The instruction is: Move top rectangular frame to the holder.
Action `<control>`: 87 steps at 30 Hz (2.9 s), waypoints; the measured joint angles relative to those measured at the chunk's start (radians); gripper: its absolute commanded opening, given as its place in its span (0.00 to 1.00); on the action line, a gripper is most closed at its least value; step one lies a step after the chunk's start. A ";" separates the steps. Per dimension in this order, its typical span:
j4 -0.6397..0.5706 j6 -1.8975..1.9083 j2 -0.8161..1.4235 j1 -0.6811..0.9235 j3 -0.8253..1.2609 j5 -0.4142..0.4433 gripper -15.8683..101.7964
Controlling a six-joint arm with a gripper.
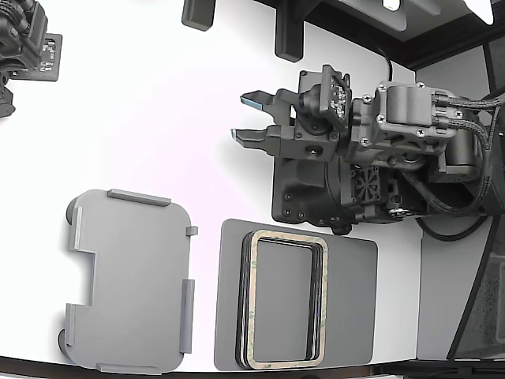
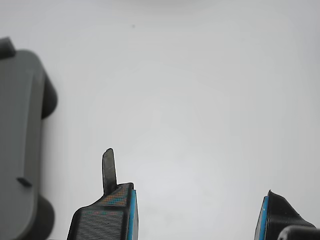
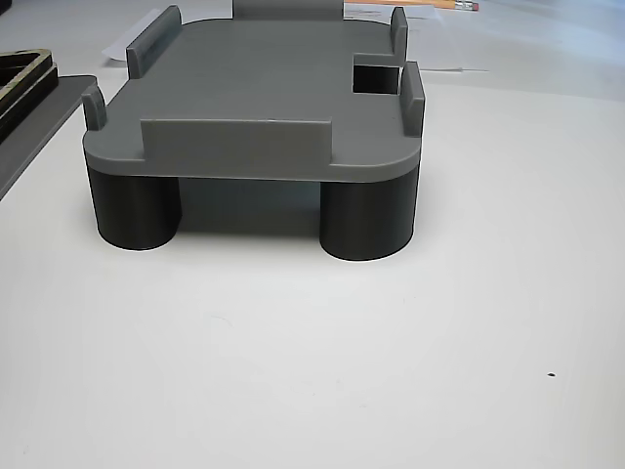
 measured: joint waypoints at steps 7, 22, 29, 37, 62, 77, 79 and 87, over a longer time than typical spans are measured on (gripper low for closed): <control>0.000 -0.002 0.000 0.000 0.000 -0.003 0.98; -0.003 -0.012 -0.011 0.000 -0.041 -0.012 0.98; 0.025 -0.181 -0.055 0.000 -0.164 -0.156 0.98; 0.235 -0.495 -0.235 0.127 -0.377 -0.287 0.98; 0.546 -0.388 -1.008 0.928 -0.805 -0.028 0.98; 0.492 -0.514 -1.210 1.002 -0.881 -0.072 0.96; 0.477 -0.526 -1.239 1.002 -0.904 -0.072 0.95; 0.453 -0.543 -1.382 1.002 -0.989 -0.094 0.98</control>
